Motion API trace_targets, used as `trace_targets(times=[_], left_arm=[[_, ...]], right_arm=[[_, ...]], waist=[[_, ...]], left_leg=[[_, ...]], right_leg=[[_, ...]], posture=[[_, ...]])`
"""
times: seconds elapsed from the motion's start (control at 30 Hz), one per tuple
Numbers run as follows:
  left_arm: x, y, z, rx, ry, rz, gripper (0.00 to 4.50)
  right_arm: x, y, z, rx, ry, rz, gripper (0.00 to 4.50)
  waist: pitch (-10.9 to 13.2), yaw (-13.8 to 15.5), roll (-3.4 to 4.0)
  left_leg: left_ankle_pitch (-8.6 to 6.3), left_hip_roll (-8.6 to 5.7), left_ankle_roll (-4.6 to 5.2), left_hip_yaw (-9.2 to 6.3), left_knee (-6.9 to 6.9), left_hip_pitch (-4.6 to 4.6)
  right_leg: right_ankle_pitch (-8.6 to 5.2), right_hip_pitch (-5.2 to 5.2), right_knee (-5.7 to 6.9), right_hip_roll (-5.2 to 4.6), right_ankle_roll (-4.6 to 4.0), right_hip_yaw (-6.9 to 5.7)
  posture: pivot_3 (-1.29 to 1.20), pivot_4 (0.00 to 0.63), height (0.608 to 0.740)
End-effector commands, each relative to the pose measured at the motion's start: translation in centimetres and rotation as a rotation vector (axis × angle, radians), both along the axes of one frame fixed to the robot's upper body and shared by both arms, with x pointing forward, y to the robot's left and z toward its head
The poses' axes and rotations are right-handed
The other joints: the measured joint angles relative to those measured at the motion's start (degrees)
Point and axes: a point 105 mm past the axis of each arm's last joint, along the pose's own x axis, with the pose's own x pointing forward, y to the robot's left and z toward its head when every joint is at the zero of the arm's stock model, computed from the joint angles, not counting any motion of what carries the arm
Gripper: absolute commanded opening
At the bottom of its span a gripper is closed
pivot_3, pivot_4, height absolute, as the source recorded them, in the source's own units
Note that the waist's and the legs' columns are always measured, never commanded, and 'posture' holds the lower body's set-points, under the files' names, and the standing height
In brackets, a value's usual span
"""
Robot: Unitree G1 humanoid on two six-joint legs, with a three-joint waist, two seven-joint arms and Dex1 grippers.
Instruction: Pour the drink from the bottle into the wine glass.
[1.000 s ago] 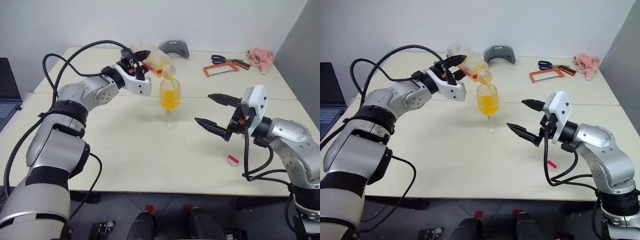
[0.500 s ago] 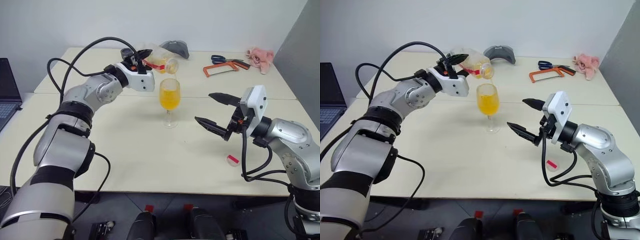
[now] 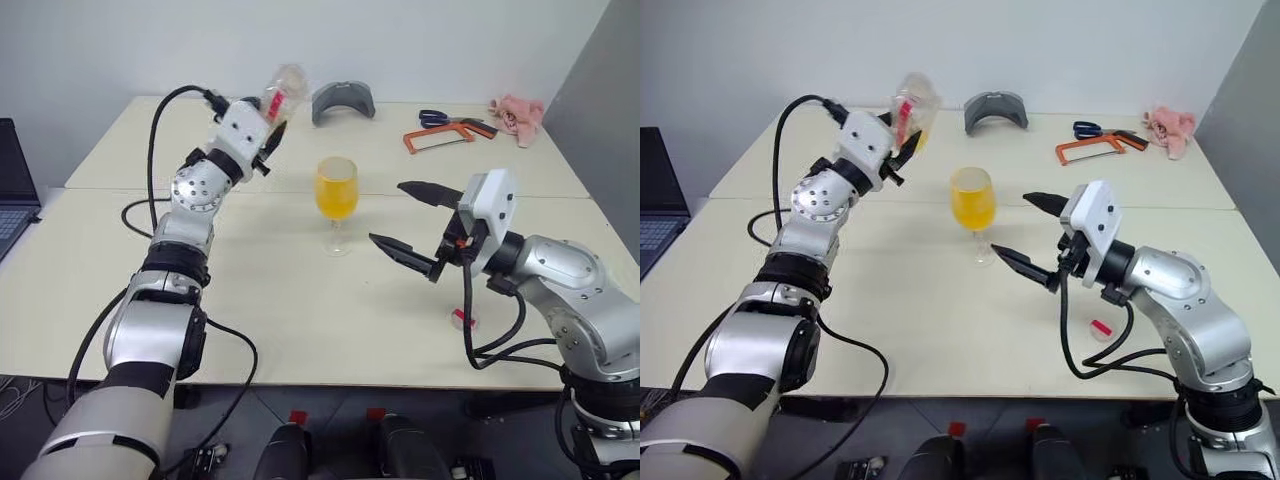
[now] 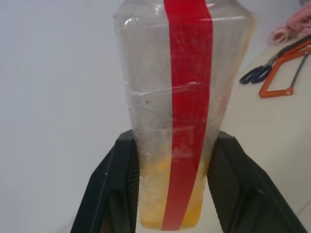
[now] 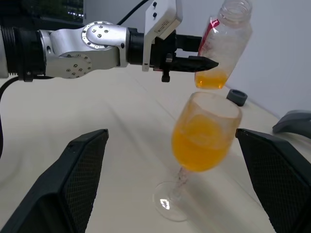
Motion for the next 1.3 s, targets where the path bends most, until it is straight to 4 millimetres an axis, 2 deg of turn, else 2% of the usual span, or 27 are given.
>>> trace_targets(times=[0.03, 0.1, 0.17, 0.23, 0.3, 0.47, 0.63, 1.0, 1.3], left_arm=[[-0.8, 2.3, 0.6, -0.131, 0.041, 0.041, 1.61], [-1.1, 3.4, -0.6, -0.177, 0.102, 0.054, 1.61], [-1.4, 4.6, -2.1, -0.237, 0.164, 0.076, 1.61], [-1.6, 5.2, -2.6, -0.279, 0.189, 0.092, 1.61], [-1.8, 5.3, -3.0, -0.321, 0.211, 0.084, 1.61], [-2.2, 5.9, -5.0, -0.381, 0.273, 0.088, 1.61], [-2.8, 6.6, -7.4, -0.412, 0.332, 0.097, 1.61], [-3.1, 6.8, -8.8, -0.348, 0.336, 0.122, 1.61], [-3.3, 6.4, -9.1, -0.327, 0.333, 0.103, 4.46]], right_arm=[[0.2, 1.3, 0.5, -0.035, -0.009, -0.046, 4.50], [0.6, 2.1, 0.3, -0.039, 0.017, -0.058, 4.50], [0.0, 3.7, 0.2, -0.045, 0.042, 0.010, 4.50], [-0.8, 5.0, -0.1, -0.066, 0.057, 0.078, 4.50], [-0.6, 5.6, -0.4, -0.071, 0.077, 0.073, 4.50], [1.1, 5.9, -0.9, -0.079, 0.106, -0.017, 4.50], [3.2, 5.2, -0.5, -0.010, 0.145, -0.171, 4.50], [2.7, 5.5, -0.3, -0.011, 0.153, -0.139, 4.50], [2.5, 5.2, -0.4, -0.025, 0.157, -0.130, 4.50]], waist=[[0.0, -0.2, 0.00], [0.0, -0.2, -0.01], [0.0, -0.2, -0.01], [0.0, -0.2, -0.01], [0.0, -0.1, -0.08], [-0.1, 0.1, -0.16], [-0.1, -0.1, -0.17], [-0.1, -0.1, -0.18], [-0.1, -0.2, -0.18]], left_leg=[[0.01, 0.01, -0.02, -0.02, 0.01, 0.00], [0.03, 0.03, -0.06, -0.12, 0.04, -0.04], [0.07, 0.02, -0.12, -0.13, 0.05, -0.04], [0.07, 0.02, -0.13, -0.16, 0.05, -0.03], [0.07, 0.01, -0.13, -0.16, 0.07, -0.04], [0.06, 0.01, -0.11, -0.19, 0.10, -0.05], [0.07, 0.01, -0.12, -0.16, 0.07, -0.03], [-0.01, 0.00, 0.02, -0.10, 0.03, 0.00], [-0.02, 0.00, 0.03, -0.12, 0.02, -0.02]], right_leg=[[0.00, -0.02, 0.01, 0.00, 0.00, 0.00], [0.00, -0.03, 0.02, 0.00, 0.00, -0.02], [0.00, -0.04, 0.02, 0.00, 0.00, -0.02], [0.00, -0.04, 0.01, 0.00, -0.01, -0.03], [0.00, -0.03, 0.01, -0.02, -0.01, -0.03], [0.00, -0.01, 0.01, -0.08, -0.01, -0.04], [0.01, -0.04, 0.03, -0.05, -0.02, -0.03], [0.01, -0.05, 0.03, -0.07, -0.02, 0.00], [0.01, -0.06, 0.01, -0.07, -0.02, -0.01]], posture=[[0.00, 0.150, 0.740], [0.00, 0.150, 0.740], [0.00, 0.150, 0.740], [0.00, 0.150, 0.740], [0.00, 0.150, 0.740], [0.00, 0.150, 0.740], [0.00, 0.150, 0.740], [0.00, 0.150, 0.740], [0.00, 0.150, 0.740]])
